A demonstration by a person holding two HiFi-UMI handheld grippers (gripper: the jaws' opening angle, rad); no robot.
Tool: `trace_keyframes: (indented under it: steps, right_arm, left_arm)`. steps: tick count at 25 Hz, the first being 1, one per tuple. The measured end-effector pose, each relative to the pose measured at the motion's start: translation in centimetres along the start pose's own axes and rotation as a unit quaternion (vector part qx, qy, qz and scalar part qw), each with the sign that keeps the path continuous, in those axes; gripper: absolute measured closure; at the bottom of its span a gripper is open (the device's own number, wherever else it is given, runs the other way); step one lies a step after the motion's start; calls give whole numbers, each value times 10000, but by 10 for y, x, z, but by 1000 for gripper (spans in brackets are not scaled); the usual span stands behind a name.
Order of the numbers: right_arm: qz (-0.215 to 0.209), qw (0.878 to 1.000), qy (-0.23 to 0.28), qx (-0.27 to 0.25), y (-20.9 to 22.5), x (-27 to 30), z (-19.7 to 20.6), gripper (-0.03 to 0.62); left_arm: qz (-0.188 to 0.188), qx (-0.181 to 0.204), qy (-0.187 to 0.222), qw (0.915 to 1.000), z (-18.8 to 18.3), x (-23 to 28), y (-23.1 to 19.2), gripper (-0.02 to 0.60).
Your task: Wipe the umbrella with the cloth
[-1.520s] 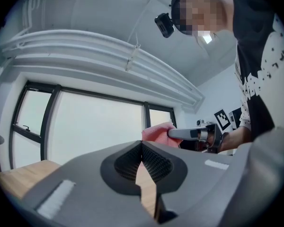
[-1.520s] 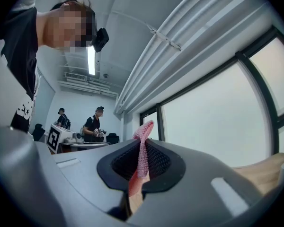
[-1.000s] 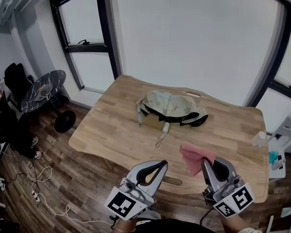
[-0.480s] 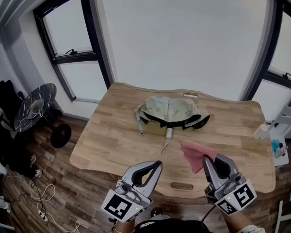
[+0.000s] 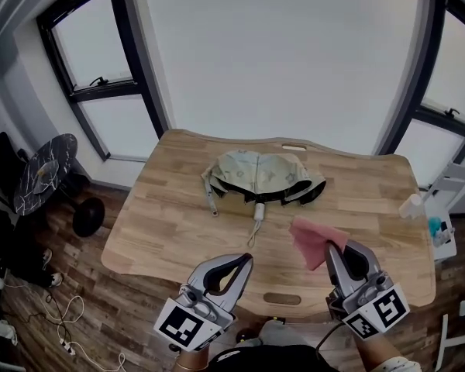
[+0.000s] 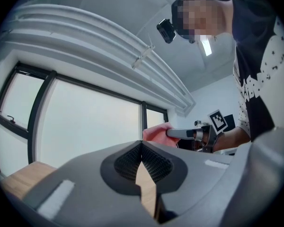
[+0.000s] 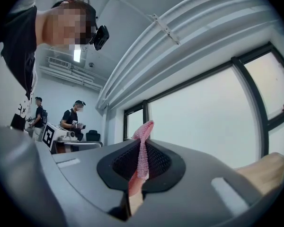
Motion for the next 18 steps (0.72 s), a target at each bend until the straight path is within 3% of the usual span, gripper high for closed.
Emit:
trace_keyframes:
  steps: [3, 8, 12, 18]
  right_arm:
    - [-84, 10000, 27, -44, 13, 8, -3, 568]
    - [-176, 9998, 131, -38, 42, 18, -10, 568]
    - [-230, 9995, 194, -17, 68, 26, -15, 568]
    - [-311, 9992, 243, 109, 99, 38, -14, 568]
  left_arm:
    - [-127, 87, -119, 9998, -1, 8, -7, 596]
    - [-264, 236, 193, 9992, -1, 40, -14, 596]
    - [-102, 156, -191, 9996, 0, 67, -8, 597]
    - [-150, 63, -316, 9994, 9, 98, -13, 595]
Point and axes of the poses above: the fingertips, and each gripper's own axes: x forward along the fingers, y to its right, z out of its underside, the point moved 7 cm from there along -x, backward along the fingers, and after that the axes turned 7 degrees about x, right-handed, at the moved point
